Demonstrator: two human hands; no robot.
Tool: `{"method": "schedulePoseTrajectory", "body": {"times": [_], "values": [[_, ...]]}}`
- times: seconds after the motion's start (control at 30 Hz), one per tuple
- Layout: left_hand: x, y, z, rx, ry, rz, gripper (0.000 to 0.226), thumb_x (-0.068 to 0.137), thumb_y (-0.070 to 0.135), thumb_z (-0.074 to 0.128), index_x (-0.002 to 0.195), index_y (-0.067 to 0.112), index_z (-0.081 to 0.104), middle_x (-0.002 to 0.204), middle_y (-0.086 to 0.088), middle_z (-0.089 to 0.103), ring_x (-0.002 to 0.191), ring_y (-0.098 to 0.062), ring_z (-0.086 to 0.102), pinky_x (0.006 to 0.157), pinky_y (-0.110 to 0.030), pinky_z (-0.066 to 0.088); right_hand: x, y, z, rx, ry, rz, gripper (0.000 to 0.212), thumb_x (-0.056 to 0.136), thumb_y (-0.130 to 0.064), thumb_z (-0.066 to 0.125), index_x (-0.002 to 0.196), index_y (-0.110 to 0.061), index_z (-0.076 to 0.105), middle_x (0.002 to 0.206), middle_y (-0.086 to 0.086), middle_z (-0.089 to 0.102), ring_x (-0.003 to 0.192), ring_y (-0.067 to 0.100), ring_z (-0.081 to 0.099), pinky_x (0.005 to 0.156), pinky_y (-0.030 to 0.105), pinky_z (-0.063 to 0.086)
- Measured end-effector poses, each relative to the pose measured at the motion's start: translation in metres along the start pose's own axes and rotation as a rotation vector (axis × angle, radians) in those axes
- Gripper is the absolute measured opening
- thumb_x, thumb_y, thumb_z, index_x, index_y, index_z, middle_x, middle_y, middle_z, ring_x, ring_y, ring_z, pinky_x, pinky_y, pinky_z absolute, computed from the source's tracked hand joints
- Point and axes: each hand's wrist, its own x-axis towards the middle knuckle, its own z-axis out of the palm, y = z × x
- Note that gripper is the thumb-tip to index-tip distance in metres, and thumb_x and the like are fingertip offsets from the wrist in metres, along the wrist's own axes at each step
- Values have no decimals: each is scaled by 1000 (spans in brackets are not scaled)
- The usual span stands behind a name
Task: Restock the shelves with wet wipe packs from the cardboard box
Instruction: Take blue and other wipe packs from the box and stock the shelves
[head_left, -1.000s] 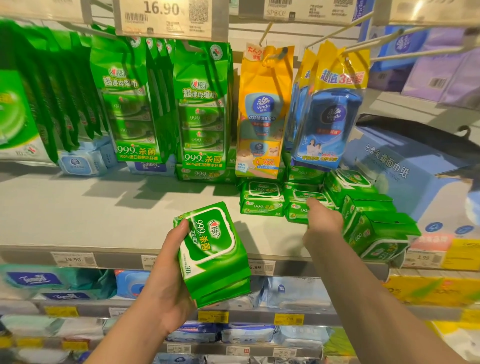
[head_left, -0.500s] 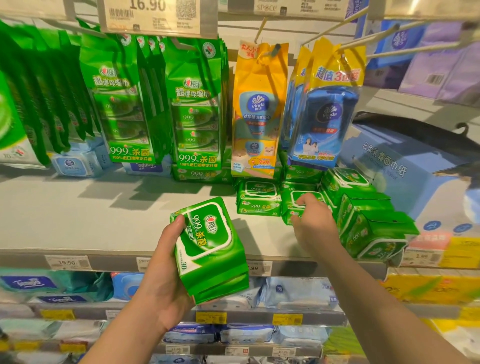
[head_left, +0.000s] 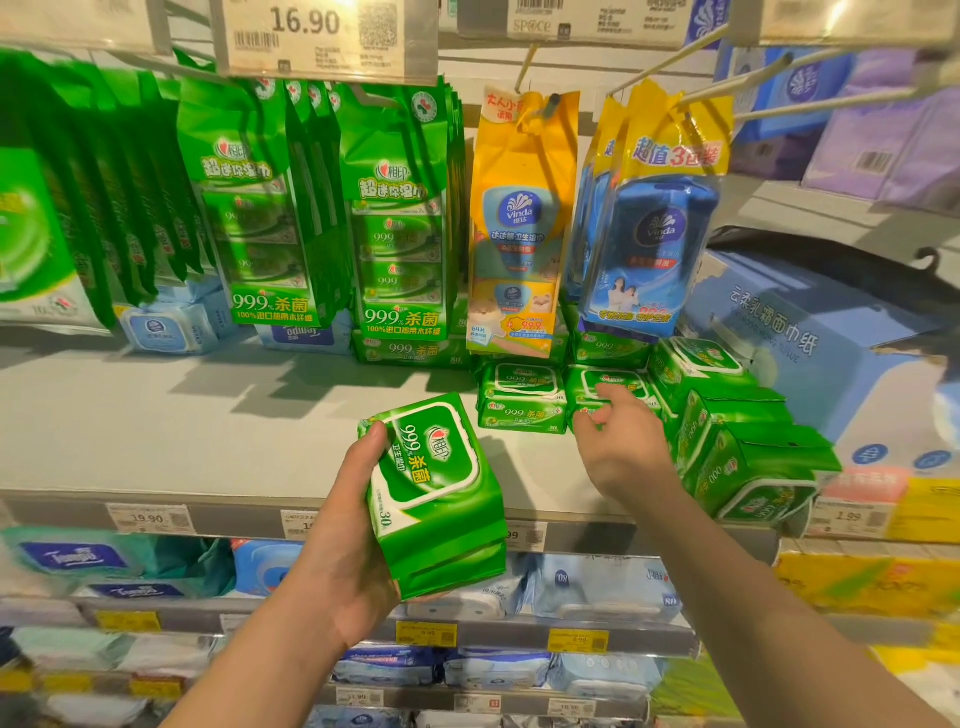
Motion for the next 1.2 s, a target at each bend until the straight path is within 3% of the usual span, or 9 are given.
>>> {"method": "schedulePoseTrajectory", "body": {"times": [0.13, 0.27, 0.37, 0.53, 0.73, 0.83, 0.93, 1.1, 1.2], "values": [[0, -1, 4, 24, 17, -7, 58, 85, 71, 53, 91, 23, 85, 112, -16, 77, 88, -35, 77, 80, -49, 59, -32, -45, -13, 314, -34, -48, 18, 96, -45, 62, 98, -28, 66, 67, -5, 58, 62, 11, 54, 70, 41, 51], [0, -3, 9, 82, 36, -28, 69, 82, 77, 50, 103, 20, 83, 117, -18, 75, 100, -37, 75, 91, -52, 54, -64, -88, -31, 426, -475, 95, 51, 86, -73, 57, 102, -26, 64, 77, 4, 66, 54, 17, 57, 58, 38, 48], [-1, -3, 12, 118, 36, -19, 74, 77, 79, 49, 115, 22, 79, 117, -18, 75, 105, -39, 74, 97, -56, 52, -85, -98, -37, 240, -454, 7, 57, 78, -80, 60, 113, -34, 58, 88, -5, 63, 72, 12, 63, 71, 33, 51], [1, -4, 18, 231, 44, -12, 75, 71, 80, 49, 113, 23, 76, 107, -14, 78, 90, -33, 78, 76, -45, 60, -100, -105, -36, 121, -439, -104, 87, 70, -82, 66, 142, -39, 42, 127, -14, 50, 122, 7, 50, 102, 27, 42], [6, -12, 15, 216, 112, -57, 116, 43, 81, 80, 142, 25, 52, 121, -18, 73, 104, -41, 74, 71, -50, 61, -100, -108, -25, 18, -462, -149, 108, 44, -91, 66, 135, -34, 48, 123, -9, 59, 118, 14, 57, 100, 39, 52], [9, -15, 12, 174, 95, -40, 129, 31, 79, 90, 142, 26, 52, 122, -17, 73, 105, -42, 73, 80, -59, 60, -101, -109, -30, 56, -459, -115, 81, 62, -65, 79, 127, -31, 44, 112, -11, 56, 112, 12, 57, 96, 31, 50], [6, -15, 11, 152, 85, -40, 114, 46, 79, 82, 141, 23, 53, 123, -16, 73, 106, -41, 73, 77, -58, 61, -98, -105, -37, 121, -442, -72, 63, 74, -44, 81, 122, -39, 40, 94, -25, 46, 95, 6, 55, 87, 25, 47], [3, -7, 3, 140, 106, -46, 105, 54, 76, 74, 141, 22, 54, 121, -15, 74, 104, -39, 74, 68, -48, 61, -88, -92, -40, 176, -347, -14, 85, 80, -47, 78, 152, -27, 37, 130, -8, 47, 109, 11, 43, 91, 25, 35], [-1, -1, -3, 120, 130, -41, 118, 44, 79, 85, 142, 24, 52, 124, -13, 73, 105, -39, 74, 70, -48, 61, -74, -81, -47, 164, -297, 12, 83, 83, -43, 78, 152, -22, 37, 129, -4, 58, 93, 9, 51, 80, 26, 40]]}}
